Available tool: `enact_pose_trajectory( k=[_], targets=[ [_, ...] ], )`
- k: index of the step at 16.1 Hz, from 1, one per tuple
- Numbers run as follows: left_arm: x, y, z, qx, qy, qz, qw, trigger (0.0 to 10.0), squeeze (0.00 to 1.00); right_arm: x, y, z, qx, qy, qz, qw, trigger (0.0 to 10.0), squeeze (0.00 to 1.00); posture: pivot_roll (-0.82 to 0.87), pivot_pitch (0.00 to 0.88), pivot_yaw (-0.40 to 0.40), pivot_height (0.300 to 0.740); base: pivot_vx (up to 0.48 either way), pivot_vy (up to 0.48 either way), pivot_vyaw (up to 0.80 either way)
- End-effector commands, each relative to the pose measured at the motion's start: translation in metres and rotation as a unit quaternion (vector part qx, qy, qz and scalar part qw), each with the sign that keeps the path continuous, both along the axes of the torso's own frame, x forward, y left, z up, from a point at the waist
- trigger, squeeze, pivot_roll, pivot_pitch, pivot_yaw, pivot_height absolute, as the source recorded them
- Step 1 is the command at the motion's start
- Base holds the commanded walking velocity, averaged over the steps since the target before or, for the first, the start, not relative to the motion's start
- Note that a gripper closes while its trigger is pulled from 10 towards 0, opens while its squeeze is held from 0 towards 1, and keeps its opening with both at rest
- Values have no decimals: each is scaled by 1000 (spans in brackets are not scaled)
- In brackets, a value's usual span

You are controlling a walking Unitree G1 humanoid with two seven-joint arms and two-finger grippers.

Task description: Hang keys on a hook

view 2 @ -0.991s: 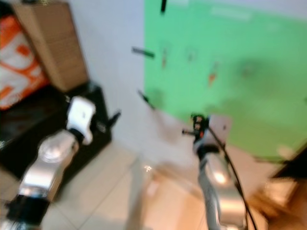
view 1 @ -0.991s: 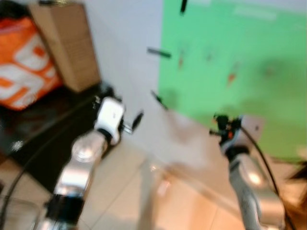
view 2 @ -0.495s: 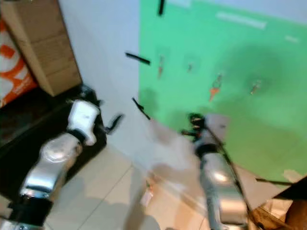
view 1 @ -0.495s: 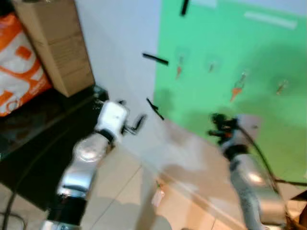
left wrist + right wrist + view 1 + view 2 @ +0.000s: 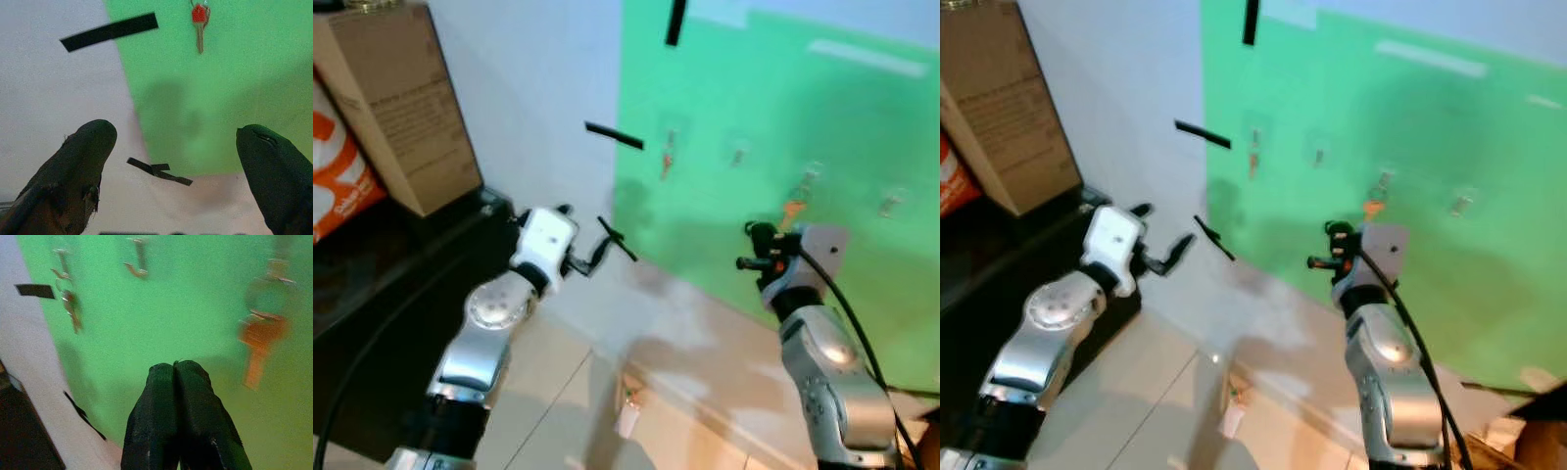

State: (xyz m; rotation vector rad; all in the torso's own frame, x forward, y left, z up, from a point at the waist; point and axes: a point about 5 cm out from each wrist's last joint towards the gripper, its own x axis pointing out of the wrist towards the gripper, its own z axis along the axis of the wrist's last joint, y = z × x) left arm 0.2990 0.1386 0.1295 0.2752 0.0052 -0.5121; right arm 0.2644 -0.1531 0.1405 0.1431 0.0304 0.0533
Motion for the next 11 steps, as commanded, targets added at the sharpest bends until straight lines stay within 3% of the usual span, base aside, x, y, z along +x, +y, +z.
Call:
enact_pose_trajectory(
  k=[1, 7, 11],
  targets=[
    [2, 6, 3, 4, -3, -2, 1000, 10000, 16, 3, 7, 4, -1, -5, 13, 1000, 10000, 0, -58, 0, -16, 740, 0, 0, 0],
    [-1, -10, 10, -12, 17, -136, 991, 10000, 20, 27, 14, 22, 8, -30, 22, 999, 10000, 0, -62, 0, -5, 740, 0, 0, 0],
    [-3, -12, 13, -20, 23, -165, 986, 10000, 16, 43, 18, 32, 20, -44, 24, 999, 10000, 0, -60, 0, -5, 740, 0, 0, 0]
  ],
)
